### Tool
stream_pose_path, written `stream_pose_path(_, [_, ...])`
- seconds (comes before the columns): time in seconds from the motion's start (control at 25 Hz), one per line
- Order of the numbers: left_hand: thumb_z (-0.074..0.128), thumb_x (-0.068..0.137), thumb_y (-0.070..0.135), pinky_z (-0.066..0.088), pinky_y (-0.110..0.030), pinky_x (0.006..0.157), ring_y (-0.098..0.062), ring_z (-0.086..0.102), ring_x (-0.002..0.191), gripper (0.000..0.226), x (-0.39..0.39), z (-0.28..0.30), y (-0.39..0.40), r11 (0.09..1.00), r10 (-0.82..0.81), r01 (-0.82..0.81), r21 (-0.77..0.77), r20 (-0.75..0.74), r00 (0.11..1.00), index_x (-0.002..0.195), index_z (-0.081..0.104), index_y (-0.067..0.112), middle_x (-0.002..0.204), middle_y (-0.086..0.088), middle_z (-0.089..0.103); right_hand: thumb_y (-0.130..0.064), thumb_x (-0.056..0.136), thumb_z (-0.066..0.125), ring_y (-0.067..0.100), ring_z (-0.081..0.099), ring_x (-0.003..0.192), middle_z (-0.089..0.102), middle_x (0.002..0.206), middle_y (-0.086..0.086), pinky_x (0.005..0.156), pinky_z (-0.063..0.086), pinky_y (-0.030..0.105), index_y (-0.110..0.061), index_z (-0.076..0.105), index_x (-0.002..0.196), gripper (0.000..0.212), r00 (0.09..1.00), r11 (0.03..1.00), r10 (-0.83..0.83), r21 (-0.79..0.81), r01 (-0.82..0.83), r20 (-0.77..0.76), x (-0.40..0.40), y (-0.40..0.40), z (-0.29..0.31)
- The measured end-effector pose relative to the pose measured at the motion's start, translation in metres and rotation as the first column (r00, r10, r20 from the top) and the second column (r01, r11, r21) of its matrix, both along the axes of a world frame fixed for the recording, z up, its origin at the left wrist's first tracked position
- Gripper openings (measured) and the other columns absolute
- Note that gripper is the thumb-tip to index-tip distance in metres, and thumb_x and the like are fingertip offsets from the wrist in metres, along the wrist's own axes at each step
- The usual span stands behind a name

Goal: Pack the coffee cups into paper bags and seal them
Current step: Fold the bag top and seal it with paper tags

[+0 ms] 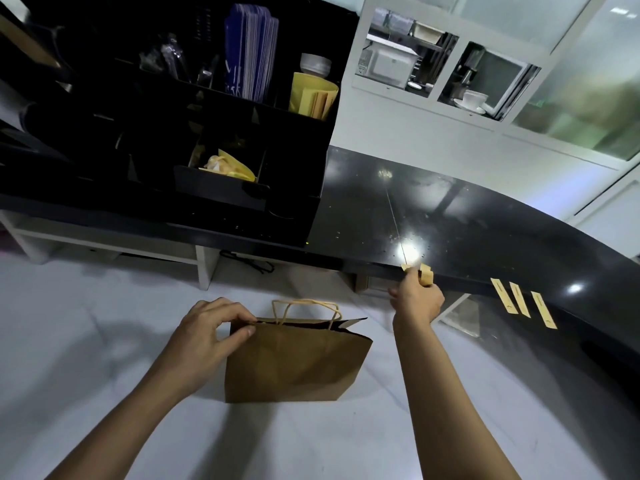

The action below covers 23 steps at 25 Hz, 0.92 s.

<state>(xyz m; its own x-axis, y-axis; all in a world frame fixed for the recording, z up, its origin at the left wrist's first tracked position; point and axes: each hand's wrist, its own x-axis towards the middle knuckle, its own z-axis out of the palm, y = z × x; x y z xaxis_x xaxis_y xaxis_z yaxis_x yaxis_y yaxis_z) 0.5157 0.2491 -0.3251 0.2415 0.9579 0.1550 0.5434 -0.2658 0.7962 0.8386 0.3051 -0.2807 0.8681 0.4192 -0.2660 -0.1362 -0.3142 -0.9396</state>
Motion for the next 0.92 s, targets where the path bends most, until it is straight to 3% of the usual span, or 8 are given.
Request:
stream_pose_path(0.08, [0.073,0.09,0.026,0.042,-0.024,0.081,-0.001,0.051,0.103,0.018,-0.001,0.001,0.001,1.0,-0.006,0.006,-0.001,-0.002,1.0,0.087,0.069,0.043,0.099,0.024,0.064,-0.028,0.095,0.06,0.021,0.072,0.067,0.07,0.09,0.011,0.062,0.055,0.034,-0.008,0.063,0.097,0.02,0.994,0.998,-0.03,0.054,0.036,-0.108,0.001,0.0,0.002])
stream_pose_path(0.2, [0.072,0.09,0.027,0.042,-0.023,0.081,0.001,0.05,0.103,0.016,-0.001,0.001,0.002,1.0,-0.016,0.016,-0.001,-0.008,1.0,0.089,0.069,0.042,0.098,0.024,0.064,-0.017,0.096,0.063,0.014,0.066,0.058,0.068,0.079,0.007,0.053,0.049,0.028,-0.006,0.063,0.091,0.012,0.977,0.995,-0.03,0.084,0.048,-0.21,0.004,0.0,0.007])
stream_pose_path(0.48, [0.072,0.09,0.027,0.04,-0.021,0.081,0.002,0.05,0.102,0.015,-0.001,0.004,0.002,1.0,-0.025,0.025,0.002,0.001,1.0,0.089,0.069,0.042,0.095,0.022,0.064,-0.009,0.088,0.073,0.011,0.065,0.059,0.072,0.08,0.005,0.056,0.05,0.026,-0.004,0.071,0.09,0.006,0.944,0.995,0.011,0.093,0.021,-0.331,-0.001,-0.002,0.014])
stream_pose_path(0.68, [0.073,0.09,0.027,0.04,-0.021,0.081,0.001,0.05,0.102,0.015,-0.002,0.004,0.0,0.999,-0.033,0.033,0.004,0.007,0.999,0.089,0.069,0.041,0.098,0.023,0.063,-0.007,0.082,0.081,0.01,0.067,0.058,0.075,0.084,0.006,0.058,0.05,0.026,-0.005,0.074,0.106,0.026,0.943,0.994,0.06,0.105,-0.027,-0.328,-0.005,-0.013,0.008])
stream_pose_path(0.8, [0.073,0.089,0.027,0.04,-0.022,0.08,0.001,0.05,0.101,0.015,-0.002,0.003,0.0,1.0,-0.026,0.026,0.008,0.004,1.0,0.088,0.069,0.042,0.101,0.024,0.062,-0.012,0.084,0.081,0.013,0.073,0.075,0.078,0.092,0.004,0.063,0.05,0.027,-0.009,0.075,0.101,0.018,0.948,0.992,0.094,0.107,-0.064,-0.305,-0.009,-0.024,0.003])
stream_pose_path(0.92, [0.074,0.089,0.027,0.041,-0.023,0.08,0.0,0.052,0.1,0.015,-0.002,0.002,-0.001,1.0,-0.009,0.009,0.02,0.006,1.0,0.087,0.069,0.042,0.1,0.025,0.063,-0.016,0.089,0.077,0.014,0.071,0.076,0.079,0.094,0.005,0.067,0.05,0.028,-0.015,0.074,0.096,0.008,0.953,0.985,0.139,0.135,-0.106,-0.269,-0.017,-0.037,0.003])
